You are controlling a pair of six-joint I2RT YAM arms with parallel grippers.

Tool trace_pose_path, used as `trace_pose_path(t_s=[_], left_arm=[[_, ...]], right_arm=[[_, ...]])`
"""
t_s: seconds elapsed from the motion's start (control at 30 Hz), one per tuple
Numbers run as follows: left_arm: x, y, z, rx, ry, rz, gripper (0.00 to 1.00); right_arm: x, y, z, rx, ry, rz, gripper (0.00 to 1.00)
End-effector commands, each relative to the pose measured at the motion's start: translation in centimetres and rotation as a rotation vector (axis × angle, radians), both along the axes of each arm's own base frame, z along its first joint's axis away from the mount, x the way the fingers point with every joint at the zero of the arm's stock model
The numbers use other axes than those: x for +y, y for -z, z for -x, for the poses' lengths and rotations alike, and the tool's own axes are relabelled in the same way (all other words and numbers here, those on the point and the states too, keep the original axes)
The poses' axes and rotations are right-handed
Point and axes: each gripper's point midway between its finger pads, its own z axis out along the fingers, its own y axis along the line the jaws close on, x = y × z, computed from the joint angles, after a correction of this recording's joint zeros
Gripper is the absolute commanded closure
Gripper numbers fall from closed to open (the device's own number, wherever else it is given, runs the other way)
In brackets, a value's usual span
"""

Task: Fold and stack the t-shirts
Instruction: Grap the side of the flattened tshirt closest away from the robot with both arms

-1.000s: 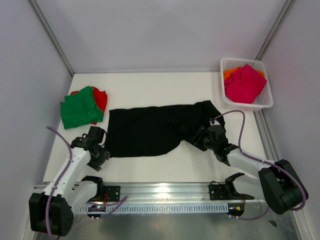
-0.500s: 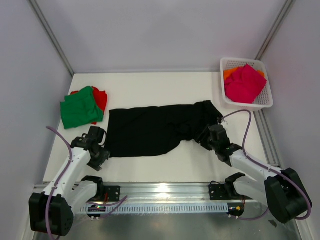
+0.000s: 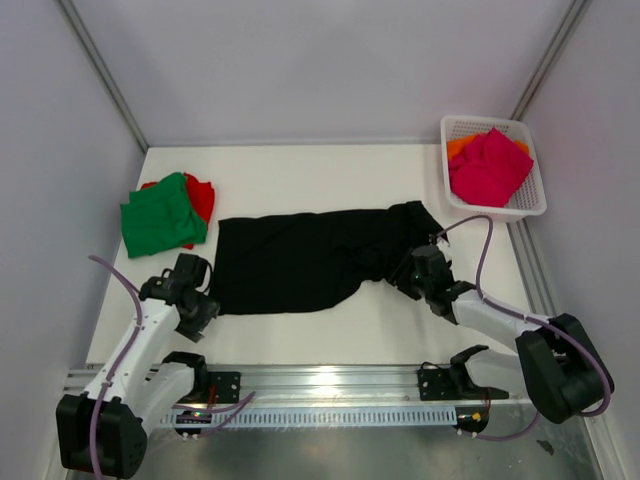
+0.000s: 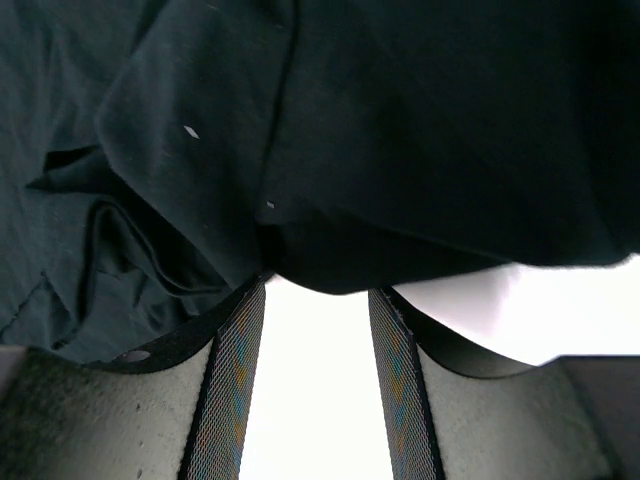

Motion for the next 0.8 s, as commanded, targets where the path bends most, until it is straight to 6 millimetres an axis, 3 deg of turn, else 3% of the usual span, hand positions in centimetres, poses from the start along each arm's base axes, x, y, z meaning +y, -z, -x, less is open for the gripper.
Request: trace_pose_path(t_s=[0.0,0.17,0.47,0.77], left_arm=[[0.3,-0.9,-0.7,-0.035,-0.014,-0.018,0.45],[0.3,-0.7,-0.7,-0.03,-0.009,-0.02,0.45],[0.3,-0.3,-0.7,-0.023,-0.003,-0.019,0.45],[0.0,0.7,-0.5,-0.002,0.003,-0.009,0.45]], right_arm=[[1.3,-3.3,-3.0,-0.122,-0.002,-0.031,0.5],[1.5,-3.9,-3.7,-0.133,-0.003,-0.033,0.5],[1.8,-3.1,-3.6,-0.111,-0.01,-0.03,0.5],[2.6,-3.6,-2.5,-0.094,-0.031,-0.053,0.5]])
